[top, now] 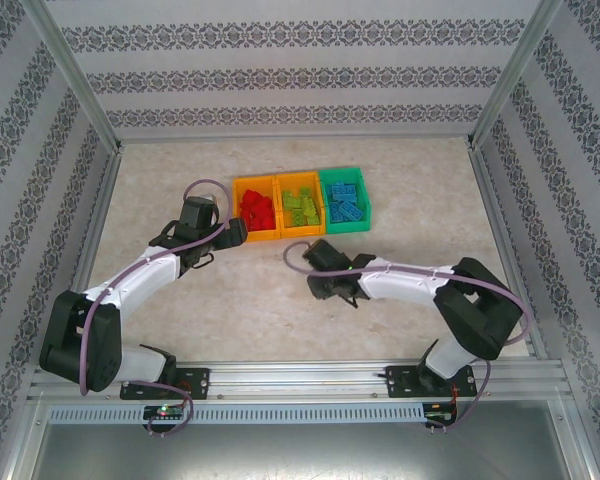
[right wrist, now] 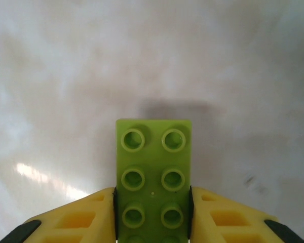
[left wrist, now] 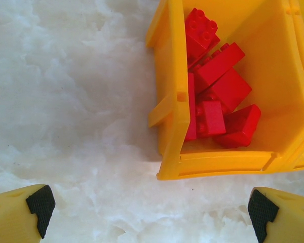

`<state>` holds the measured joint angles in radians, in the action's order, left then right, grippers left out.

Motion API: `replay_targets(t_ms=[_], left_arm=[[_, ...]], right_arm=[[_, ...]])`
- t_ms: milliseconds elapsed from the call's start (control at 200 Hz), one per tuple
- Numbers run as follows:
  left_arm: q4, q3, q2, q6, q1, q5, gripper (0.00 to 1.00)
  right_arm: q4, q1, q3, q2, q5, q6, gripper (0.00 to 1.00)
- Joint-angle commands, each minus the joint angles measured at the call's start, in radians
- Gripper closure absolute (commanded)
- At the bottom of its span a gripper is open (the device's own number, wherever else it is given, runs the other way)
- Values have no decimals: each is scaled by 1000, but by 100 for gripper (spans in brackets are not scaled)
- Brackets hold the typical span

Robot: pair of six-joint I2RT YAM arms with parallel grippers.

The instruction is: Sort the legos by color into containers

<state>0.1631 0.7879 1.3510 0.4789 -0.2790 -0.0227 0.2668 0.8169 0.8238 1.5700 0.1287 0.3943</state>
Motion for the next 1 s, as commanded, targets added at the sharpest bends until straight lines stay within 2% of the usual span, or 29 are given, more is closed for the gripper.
replay_targets(t_ms=[0,105,305,625,714,809,994], left_arm=[[-30,-14,-23,-20,12,14,0],[-33,-13,-23,-20,11,15,0],[-37,-15,-23,-16,12,11,0],[-34,-14,-35,-13,11,10,0],[-35,-15,-36,-14,11,9,0],[-36,-15,-37,-16,12,7,0],[-36,-13,-42,-21,12,12,0]], right_arm=[[-128,-98,98,-48,-109,-30,65],[-188,-188,164,3,-216,-8,66],[-232,-299,347,175,-357,50,66],[-176,-363,621,411,-439,57,60],[-178,-373,636,431,-448,69,51],[-186,-378,623,424,-451,69,37],[-249,-379,512,305,-420,37,10]])
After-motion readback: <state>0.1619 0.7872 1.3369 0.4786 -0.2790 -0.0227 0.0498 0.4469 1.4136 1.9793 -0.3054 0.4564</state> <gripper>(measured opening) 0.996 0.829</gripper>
